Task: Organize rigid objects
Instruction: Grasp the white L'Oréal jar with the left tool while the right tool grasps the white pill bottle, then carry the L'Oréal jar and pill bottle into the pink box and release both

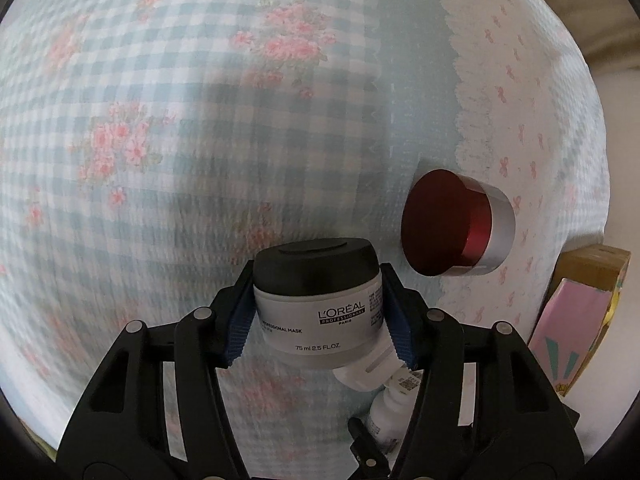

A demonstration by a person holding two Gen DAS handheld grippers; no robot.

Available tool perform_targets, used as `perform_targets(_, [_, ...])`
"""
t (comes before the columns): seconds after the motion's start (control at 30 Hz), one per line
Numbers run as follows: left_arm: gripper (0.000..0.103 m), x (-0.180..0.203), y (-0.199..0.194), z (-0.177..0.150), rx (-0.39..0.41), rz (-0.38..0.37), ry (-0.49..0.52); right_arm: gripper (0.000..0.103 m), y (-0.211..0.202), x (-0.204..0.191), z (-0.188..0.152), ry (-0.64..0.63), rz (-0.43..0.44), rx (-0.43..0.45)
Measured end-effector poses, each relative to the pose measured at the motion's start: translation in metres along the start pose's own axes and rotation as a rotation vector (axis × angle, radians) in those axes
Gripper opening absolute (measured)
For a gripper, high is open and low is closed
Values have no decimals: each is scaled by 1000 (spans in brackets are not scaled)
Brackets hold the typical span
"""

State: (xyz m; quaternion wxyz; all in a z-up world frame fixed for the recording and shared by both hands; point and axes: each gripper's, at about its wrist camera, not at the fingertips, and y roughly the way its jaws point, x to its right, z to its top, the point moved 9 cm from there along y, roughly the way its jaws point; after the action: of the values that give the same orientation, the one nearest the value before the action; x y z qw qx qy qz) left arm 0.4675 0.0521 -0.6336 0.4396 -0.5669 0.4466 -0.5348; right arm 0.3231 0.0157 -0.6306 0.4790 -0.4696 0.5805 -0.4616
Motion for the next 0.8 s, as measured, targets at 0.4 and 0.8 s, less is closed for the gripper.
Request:
perform_targets(0.4, [54,-20,-36,-4,84,-16,7,46,-26,11,-5,27,6,43])
perform_targets(0.8, [54,-17,-151,-33,241,-42,74,46,-94,13,-21,37,54,174])
